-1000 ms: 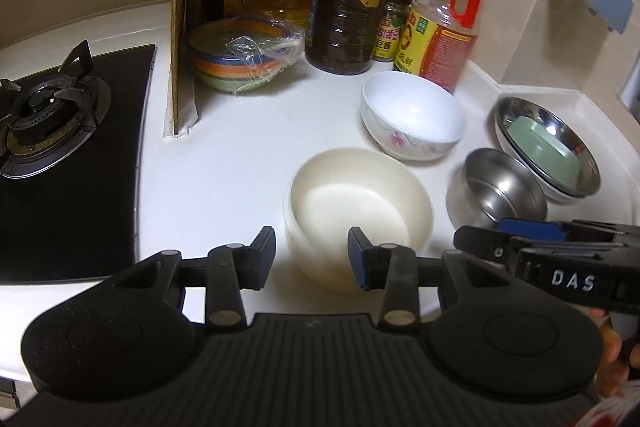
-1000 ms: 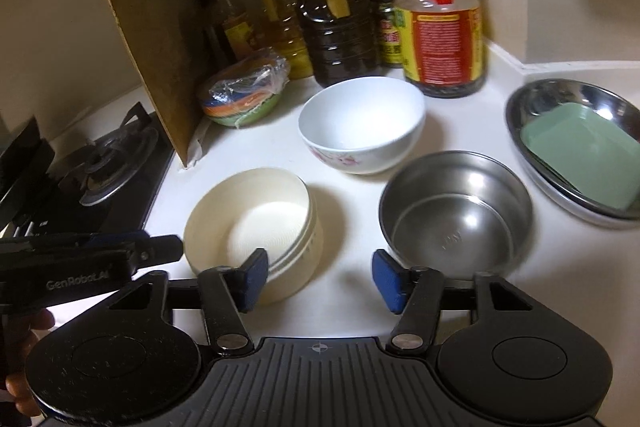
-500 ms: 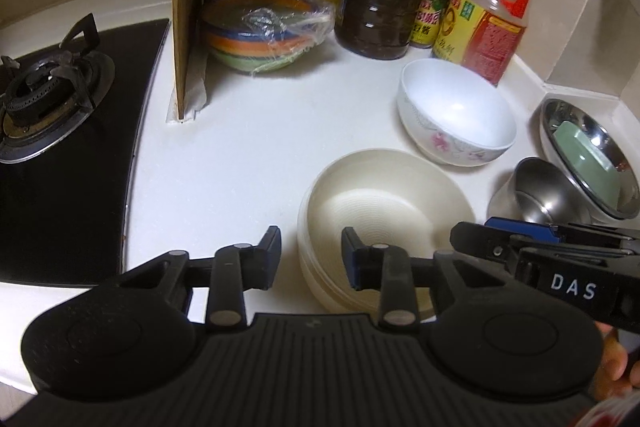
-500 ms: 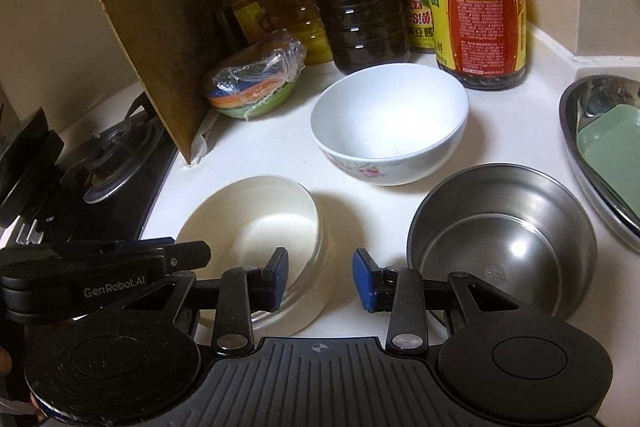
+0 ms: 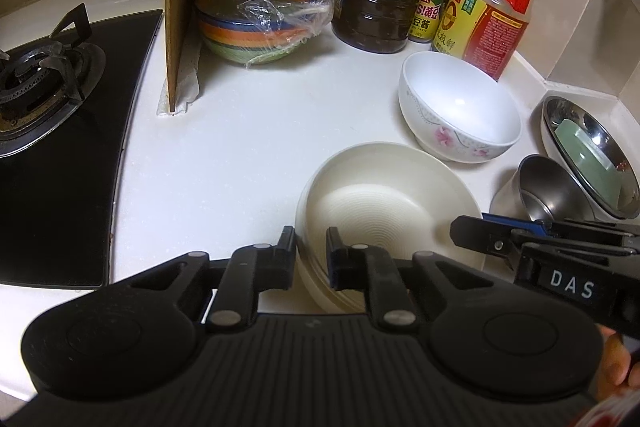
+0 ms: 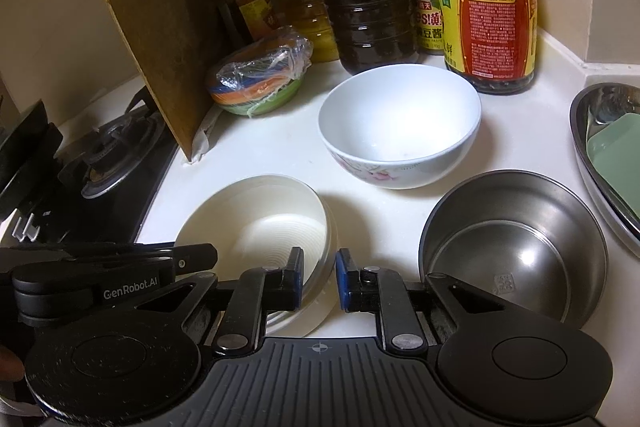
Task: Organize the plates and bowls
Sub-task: 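Lower both grippers onto the cream bowl rim and close them, then lift the cream bowls with both grippers and carry them over the white floral bowl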
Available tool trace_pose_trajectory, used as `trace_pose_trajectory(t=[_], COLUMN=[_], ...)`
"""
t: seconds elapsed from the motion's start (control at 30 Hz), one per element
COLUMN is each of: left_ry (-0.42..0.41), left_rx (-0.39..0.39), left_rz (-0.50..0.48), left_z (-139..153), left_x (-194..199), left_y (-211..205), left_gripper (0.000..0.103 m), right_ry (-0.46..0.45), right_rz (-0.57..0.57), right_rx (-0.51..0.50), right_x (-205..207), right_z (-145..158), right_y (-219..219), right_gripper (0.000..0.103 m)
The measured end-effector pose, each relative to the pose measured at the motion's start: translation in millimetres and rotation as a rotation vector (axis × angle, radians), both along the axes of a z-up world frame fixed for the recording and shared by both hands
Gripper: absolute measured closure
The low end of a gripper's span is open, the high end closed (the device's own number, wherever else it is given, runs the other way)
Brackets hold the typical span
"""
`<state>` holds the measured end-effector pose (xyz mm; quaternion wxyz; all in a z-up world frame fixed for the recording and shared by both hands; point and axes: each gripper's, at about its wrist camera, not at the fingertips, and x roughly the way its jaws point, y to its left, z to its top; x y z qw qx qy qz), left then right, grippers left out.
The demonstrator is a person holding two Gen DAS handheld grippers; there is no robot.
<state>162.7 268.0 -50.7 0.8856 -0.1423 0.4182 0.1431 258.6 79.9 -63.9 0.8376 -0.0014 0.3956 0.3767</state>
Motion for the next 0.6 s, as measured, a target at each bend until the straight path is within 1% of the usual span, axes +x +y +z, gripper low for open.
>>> trace_pose_trajectory(t=[0.13,0.27,0.5,0.6], left_ry=[-0.001,-0.022,-0.087,-0.117], left_rx=[-0.003,0.009,0.023,0.029], left_rz=[-0.001,-0.001,0.003,-0.004], left_z=[0.0,5.0,33.7,48.8], left_x=[-1.2,-4.6,-13.0,-9.8], left_y=[-0.3,-0.5,1.6,2.0], left_gripper=[0.089,0.09,0.089,0.089], right_ry=[-0.009,-0.011,-0.034,-0.049], right_rz=[-0.003,-0.007,0.006,0.006], right_rx=[-0.001,0.009,0.042,0.055], right_x=[-1.6,-1.9,-6.9,-5.0], right_z=[1.1,5.8,28.9,40.9], right_y=[0.5,-0.7,-2.5,-4.4], right_gripper=[0.087,0.09,0.09,0.09])
